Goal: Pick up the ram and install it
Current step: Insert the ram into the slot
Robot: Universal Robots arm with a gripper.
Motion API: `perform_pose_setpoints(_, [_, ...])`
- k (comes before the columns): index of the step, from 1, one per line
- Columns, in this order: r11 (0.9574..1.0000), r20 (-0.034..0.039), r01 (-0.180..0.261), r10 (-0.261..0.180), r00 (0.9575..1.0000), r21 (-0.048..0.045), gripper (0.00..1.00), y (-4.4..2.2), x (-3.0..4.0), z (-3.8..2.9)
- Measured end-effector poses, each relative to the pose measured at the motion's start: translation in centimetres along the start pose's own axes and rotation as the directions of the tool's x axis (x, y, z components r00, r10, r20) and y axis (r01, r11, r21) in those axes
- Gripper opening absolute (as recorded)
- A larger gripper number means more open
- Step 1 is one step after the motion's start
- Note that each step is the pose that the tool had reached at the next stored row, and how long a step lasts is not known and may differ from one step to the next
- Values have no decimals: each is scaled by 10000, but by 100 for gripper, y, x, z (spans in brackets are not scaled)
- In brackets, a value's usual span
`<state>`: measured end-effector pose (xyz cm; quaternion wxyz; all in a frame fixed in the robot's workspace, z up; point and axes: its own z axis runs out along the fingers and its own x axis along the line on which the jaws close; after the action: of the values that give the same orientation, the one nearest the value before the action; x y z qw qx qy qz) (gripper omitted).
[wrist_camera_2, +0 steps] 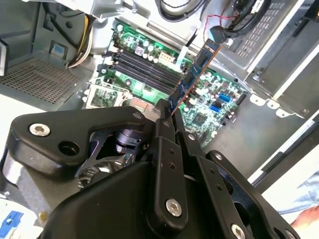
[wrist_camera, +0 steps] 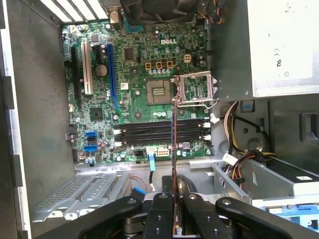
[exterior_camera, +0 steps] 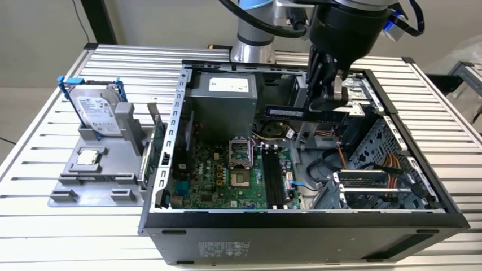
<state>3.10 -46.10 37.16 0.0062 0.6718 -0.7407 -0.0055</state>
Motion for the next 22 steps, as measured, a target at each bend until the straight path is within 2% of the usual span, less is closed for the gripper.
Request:
perform_pose_setpoints(10, [10000, -2, 78, -78, 10000, 0, 0, 6, -61, 0])
perform_pose_setpoints(22, [10000, -2, 90, -90, 10000, 0, 0, 4, -64, 0])
